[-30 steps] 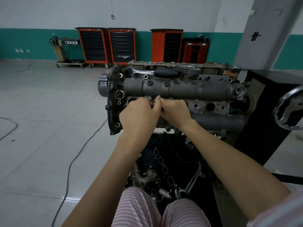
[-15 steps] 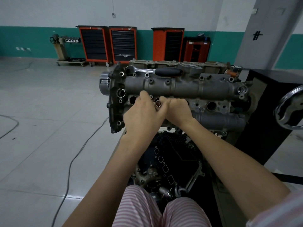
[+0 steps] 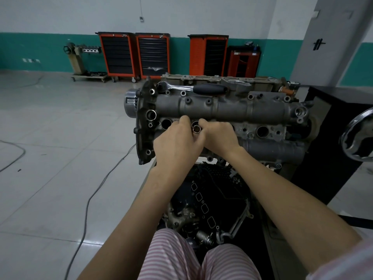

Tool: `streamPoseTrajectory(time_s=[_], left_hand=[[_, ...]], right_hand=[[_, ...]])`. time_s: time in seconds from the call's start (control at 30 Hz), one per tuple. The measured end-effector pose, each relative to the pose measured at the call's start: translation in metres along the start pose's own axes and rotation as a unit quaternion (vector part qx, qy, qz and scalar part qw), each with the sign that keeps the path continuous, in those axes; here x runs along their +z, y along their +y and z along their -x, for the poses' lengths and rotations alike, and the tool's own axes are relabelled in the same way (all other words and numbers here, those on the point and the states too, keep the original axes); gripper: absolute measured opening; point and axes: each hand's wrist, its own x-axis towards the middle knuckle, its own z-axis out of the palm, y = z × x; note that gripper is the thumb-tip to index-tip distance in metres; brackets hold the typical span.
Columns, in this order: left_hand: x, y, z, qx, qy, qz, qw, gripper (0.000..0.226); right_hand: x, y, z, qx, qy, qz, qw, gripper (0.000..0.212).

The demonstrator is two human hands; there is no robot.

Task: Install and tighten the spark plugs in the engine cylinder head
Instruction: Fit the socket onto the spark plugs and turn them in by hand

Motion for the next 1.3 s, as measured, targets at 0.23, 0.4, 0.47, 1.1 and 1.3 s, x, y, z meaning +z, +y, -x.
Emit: streamPoseTrajectory(time_s=[0.23, 0.4, 0.47, 1.1, 1.3], left_hand=[[-0.0044, 0.0030, -0.0034, -0.050, -0.046, -0.004, 0.998, 0.053], [-0.0045, 0.0018, -0.0034, -0.004, 0.005, -0.042, 0.999, 0.021], [-0.0046, -0.0006, -0.0020, 0.008, 0.016, -0.029, 0.999, 0.020], [-0.0019, 0.0007, 0.0000, 0.003, 0.013, -0.005, 1.000, 0.021], [-0.0029, -0.0012, -0.0029, -0.045, -0.017, 0.015, 0.999, 0.049]], right_hand=[[-0.0019, -0.0005, 0.0021, -0.043, 0.096, -0.003, 0.994, 0.033], [-0.0003, 0.0004, 0.0005, 0.001, 0.026, -0.012, 1.000, 0.020], [0.0011, 0.0008, 0.0003, 0.016, 0.004, -0.015, 1.000, 0.020], [0.0052, 0.0034, 0.0002, 0.031, -0.030, -0.010, 0.999, 0.018], [0.0011, -0.0003, 0.0023, -0.026, 0.066, -0.016, 0.997, 0.030]])
